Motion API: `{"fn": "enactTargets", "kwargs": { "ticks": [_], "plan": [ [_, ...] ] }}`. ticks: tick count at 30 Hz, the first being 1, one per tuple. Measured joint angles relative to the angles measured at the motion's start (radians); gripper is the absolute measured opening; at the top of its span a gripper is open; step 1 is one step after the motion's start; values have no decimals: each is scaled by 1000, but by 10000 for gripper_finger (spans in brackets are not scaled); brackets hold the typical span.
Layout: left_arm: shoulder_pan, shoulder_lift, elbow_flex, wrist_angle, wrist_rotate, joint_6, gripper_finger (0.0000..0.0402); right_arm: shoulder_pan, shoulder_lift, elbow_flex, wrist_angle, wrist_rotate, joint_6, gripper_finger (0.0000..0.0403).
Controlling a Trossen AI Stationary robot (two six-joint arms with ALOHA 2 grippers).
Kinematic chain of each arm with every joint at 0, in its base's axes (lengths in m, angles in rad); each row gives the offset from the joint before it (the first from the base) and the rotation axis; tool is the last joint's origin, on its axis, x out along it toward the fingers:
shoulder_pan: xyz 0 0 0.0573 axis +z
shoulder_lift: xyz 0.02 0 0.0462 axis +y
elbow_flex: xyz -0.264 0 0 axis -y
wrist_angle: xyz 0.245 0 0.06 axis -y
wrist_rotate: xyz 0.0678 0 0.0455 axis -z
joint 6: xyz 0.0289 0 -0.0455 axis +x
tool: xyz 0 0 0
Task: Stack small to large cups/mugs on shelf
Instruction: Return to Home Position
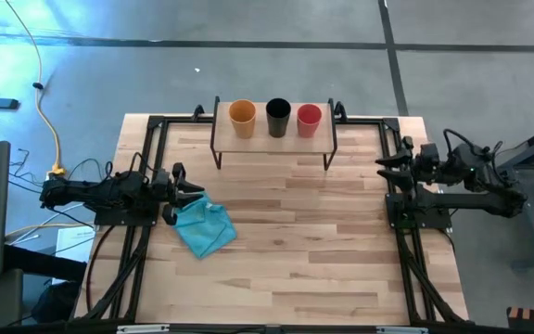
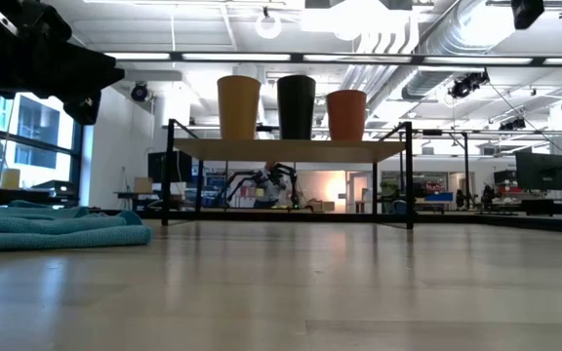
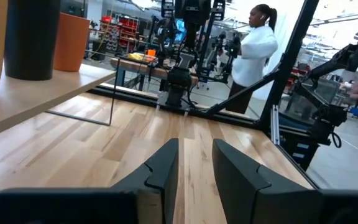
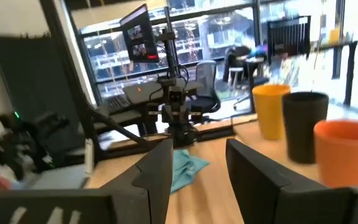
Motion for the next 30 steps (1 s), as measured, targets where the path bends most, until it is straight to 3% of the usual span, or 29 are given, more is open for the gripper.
{"fn": "enactTargets", "kwargs": {
  "ticks": [11, 19, 30],
  "plan": [
    [0, 0, 0, 0, 0, 0, 88, 0, -12, -29, 12, -89, -206, 142],
    [0, 0, 0, 0, 0, 0, 88, 0, -114, -210, 207, -102, -202, 142],
    [0, 0, 0, 0, 0, 0, 88, 0, -166, -294, 232, -135, -184, 142]
  ]
}}
